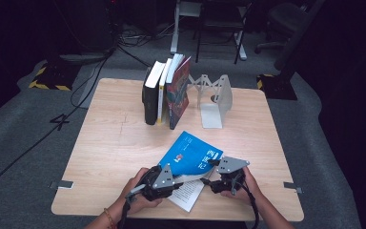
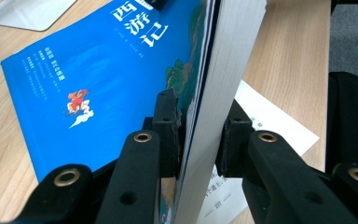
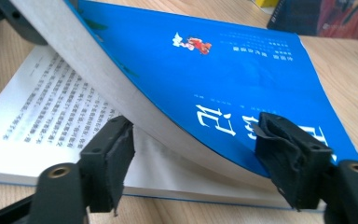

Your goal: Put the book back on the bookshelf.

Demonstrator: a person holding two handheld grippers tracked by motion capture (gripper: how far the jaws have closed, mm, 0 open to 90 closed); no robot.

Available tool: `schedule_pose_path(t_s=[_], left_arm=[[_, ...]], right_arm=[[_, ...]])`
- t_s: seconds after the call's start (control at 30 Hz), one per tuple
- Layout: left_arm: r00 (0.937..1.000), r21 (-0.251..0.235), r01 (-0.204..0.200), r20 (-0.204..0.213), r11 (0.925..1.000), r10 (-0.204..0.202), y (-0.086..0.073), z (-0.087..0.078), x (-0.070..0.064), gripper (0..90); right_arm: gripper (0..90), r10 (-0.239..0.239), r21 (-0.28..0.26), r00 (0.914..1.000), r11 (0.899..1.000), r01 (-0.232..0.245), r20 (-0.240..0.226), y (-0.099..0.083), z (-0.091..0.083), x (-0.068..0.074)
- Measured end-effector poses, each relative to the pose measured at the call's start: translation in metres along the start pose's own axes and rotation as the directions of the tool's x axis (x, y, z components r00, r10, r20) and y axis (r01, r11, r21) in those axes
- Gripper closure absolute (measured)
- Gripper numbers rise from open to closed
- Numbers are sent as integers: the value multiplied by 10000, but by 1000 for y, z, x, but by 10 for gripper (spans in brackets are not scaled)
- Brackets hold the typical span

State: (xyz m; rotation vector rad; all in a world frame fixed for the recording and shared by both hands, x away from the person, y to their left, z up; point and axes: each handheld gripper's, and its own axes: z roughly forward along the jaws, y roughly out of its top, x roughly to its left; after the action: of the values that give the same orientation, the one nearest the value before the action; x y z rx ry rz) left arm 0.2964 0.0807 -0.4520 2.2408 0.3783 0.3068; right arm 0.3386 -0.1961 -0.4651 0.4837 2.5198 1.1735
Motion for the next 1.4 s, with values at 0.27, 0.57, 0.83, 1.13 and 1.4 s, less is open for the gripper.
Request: schedule_pose_path(t_s=[0.27,0.57,0.83,1.13,1.4], left_arm=[[9979,639,587,-296,9962,-569,-15,-9,5,532],[9749,672,1591,-1683,9850,-1460,-39,-16,12,519],[9848,743,1089,-1437,9913,-974,-23,2,22,558],[9891,1300,701,-1377,9890,-520,0,27,42,509],[9939,348,-91,-1092,9994,128,24,23,11,526]], right_arm=[[573,-1187,-99,9929,9929,1187,-50,10,5,15],[614,-1266,-98,9919,9919,1266,64,14,3,20],[676,-1867,-161,9814,9821,1876,452,12,-13,28],[730,-1801,-117,9781,9832,1823,1048,12,-24,31],[731,-1850,-6,9784,9826,1859,926,15,-23,30]])
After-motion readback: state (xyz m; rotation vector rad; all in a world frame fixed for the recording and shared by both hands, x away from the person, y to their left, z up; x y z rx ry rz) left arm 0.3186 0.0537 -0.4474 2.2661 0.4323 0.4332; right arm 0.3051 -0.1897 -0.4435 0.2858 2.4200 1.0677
